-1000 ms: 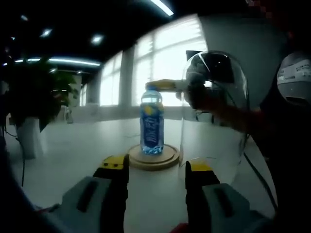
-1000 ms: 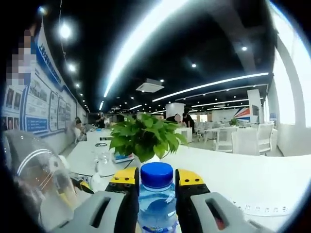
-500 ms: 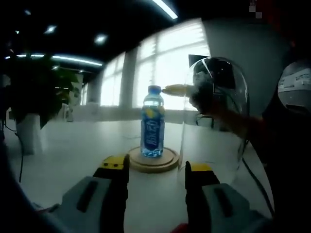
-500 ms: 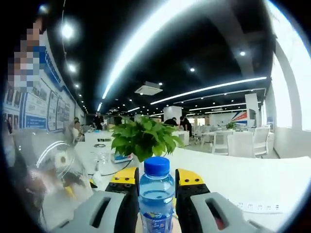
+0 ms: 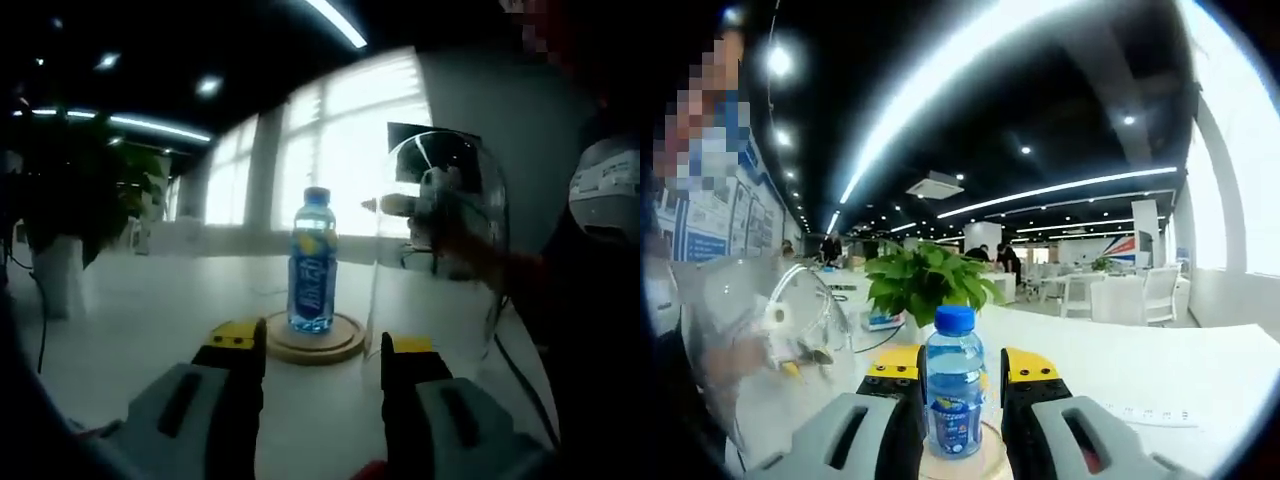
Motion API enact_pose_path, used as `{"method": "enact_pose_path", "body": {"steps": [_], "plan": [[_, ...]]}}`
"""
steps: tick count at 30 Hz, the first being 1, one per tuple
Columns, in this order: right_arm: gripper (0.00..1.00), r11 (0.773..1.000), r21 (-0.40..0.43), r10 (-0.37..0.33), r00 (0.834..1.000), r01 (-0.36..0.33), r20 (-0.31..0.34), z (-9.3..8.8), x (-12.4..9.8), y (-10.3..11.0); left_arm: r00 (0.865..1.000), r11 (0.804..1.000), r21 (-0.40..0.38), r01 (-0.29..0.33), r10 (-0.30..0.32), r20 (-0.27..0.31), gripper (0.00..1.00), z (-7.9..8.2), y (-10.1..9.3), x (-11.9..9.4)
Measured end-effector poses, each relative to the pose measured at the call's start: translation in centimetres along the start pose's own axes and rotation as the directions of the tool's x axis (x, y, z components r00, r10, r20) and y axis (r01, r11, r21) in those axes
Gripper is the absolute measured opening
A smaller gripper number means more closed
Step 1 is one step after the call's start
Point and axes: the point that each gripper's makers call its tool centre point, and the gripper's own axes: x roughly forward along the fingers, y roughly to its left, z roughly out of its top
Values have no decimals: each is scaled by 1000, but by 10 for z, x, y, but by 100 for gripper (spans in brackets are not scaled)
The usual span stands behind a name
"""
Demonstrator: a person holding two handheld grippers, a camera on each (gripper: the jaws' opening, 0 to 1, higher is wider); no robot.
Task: Open the cover put in the Mizone put the cover back on
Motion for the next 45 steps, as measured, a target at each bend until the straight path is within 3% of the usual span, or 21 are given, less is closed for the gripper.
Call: {"method": "enact_pose_path", "body": {"steps": [10,20,25,33,39,40,41,42,45], "plan": [[23,999,-30,-37,999,37,11,-6,-34,1,1000,1000,0,1,-1,-12,38,-4,0,3],[23,998,-13,-67,997,67,35,-26,-60,-3,1000,1000,-9,5,-5,29,38,6,-1,0],[23,996,-4,-89,995,90,43,-35,-71,-7,1000,1000,-1,-3,3,14,38,2,1,1],[23,993,22,-114,993,115,-21,-76,-91,-6,1000,1000,-7,-13,13,2,38,1,3,2],[23,992,65,-111,994,111,-3,-93,-100,-7,1000,1000,-21,-14,15,16,38,3,3,1],[23,992,62,-109,994,109,-8,-96,-101,-6,1000,1000,-21,-17,17,13,38,3,3,1],[23,994,10,-105,994,105,-40,-100,-102,-6,1000,1000,-16,-20,20,9,38,2,4,1],[23,994,-21,-110,993,109,-32,-99,-103,-7,1000,1000,-13,-22,22,6,38,1,5,1],[23,991,-47,-131,990,128,-58,-105,-105,-10,1000,999,-25,-26,26,12,38,2,6,1]]}}
